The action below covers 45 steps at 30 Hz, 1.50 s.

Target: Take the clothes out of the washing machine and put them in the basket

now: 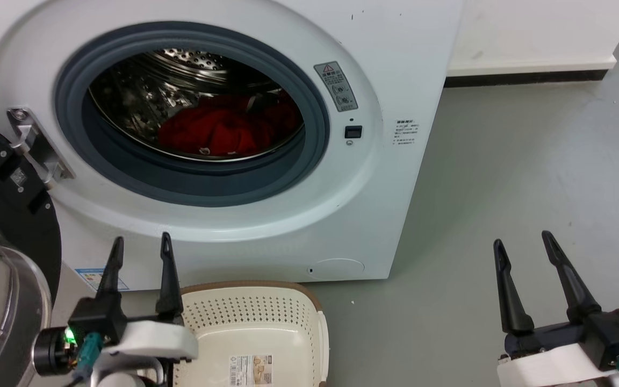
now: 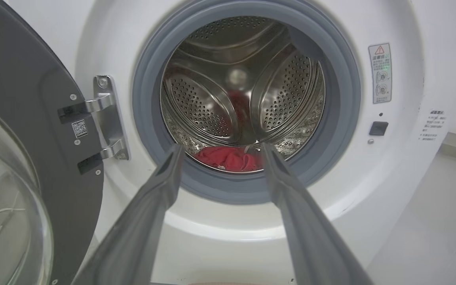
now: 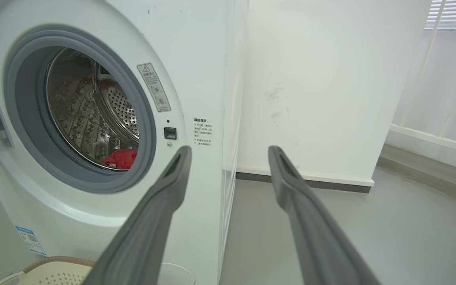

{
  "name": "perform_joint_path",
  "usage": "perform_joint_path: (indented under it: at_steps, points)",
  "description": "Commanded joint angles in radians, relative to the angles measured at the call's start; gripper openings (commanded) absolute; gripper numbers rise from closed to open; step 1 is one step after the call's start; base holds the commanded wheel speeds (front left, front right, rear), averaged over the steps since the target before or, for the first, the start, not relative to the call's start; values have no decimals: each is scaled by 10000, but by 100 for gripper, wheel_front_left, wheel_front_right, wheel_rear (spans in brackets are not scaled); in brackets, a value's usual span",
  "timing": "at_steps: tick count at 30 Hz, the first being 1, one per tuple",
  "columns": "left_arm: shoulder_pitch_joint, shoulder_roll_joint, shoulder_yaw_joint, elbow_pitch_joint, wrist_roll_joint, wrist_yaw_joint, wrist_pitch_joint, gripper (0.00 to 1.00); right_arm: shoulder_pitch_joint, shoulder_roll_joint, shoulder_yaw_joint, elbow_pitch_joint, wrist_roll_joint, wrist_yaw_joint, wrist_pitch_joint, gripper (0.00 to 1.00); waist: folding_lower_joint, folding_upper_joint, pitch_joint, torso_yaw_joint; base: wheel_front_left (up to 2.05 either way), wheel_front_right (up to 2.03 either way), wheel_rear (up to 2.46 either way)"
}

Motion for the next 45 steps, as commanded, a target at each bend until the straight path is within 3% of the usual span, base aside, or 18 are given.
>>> perform_joint_path:
  at_steps: [1,6,13,25,29,38,45]
  points:
    - [-472,25,220,313,-92,-153,-25,100,-309,-5,21,-80,-11,-7,-21,100,0,0,379,-200,0,0,0]
    - [-2148,241,680,1287,52,-604,-26,100,-927,-3,85,-245,79,-7,-21,100,0,0,1376,-663,0,0,0]
    - [-4950,998,972,2853,323,-952,-26,100,-1994,3,69,-622,364,-7,-21,100,0,0,3258,-1319,0,0,0]
    - [-10146,2599,455,6302,940,-1314,126,100,-3282,4,-33,-1186,1174,-7,-21,100,0,0,5751,-2253,0,0,0]
    - [-11706,3141,230,7299,1144,-1419,990,100,-3516,4,40,-1353,1429,-7,-20,100,0,0,6322,-2591,0,0,0]
    - [-14743,4113,-255,8888,1271,-1674,4112,100,-3748,4,177,-1807,2095,-7,-21,100,0,0,7480,-3216,0,0,0]
    - [-16271,4258,-886,9701,1024,-1766,6681,100,-3863,6,169,-1986,2516,-7,-21,100,0,0,8003,-3454,0,0,0]
